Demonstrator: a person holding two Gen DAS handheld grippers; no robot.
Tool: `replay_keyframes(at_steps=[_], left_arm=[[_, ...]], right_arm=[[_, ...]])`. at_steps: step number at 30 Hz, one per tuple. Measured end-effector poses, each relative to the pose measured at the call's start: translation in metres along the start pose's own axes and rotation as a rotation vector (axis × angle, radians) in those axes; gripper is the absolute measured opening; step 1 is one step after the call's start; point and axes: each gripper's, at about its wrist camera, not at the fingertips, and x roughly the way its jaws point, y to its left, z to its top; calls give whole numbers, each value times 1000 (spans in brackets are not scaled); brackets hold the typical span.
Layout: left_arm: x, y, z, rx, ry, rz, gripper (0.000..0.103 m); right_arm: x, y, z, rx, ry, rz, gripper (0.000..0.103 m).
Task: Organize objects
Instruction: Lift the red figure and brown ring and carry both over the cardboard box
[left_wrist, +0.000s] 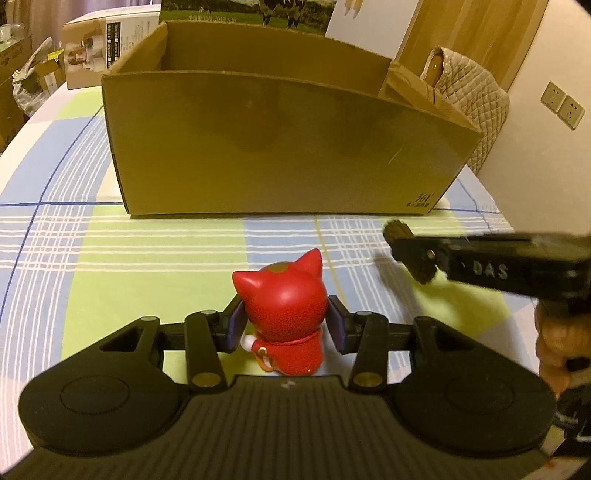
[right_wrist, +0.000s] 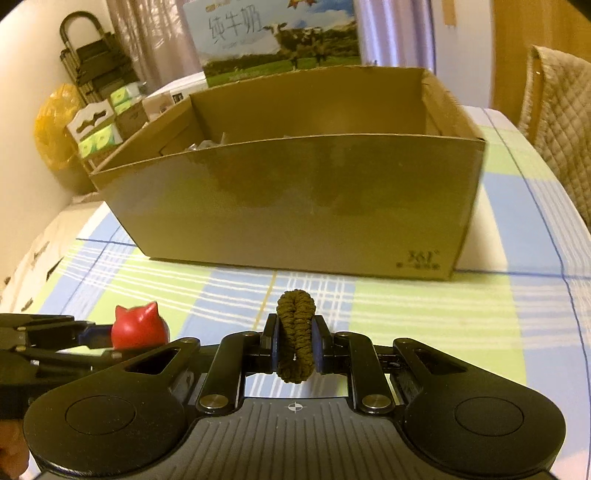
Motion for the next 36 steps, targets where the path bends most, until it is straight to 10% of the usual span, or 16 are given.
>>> replay_keyframes(at_steps=[36], left_arm=[[-7,-25,-10,0,16,51,39]], right_arm=[[-32,-1,-14,105,-24,1,14]])
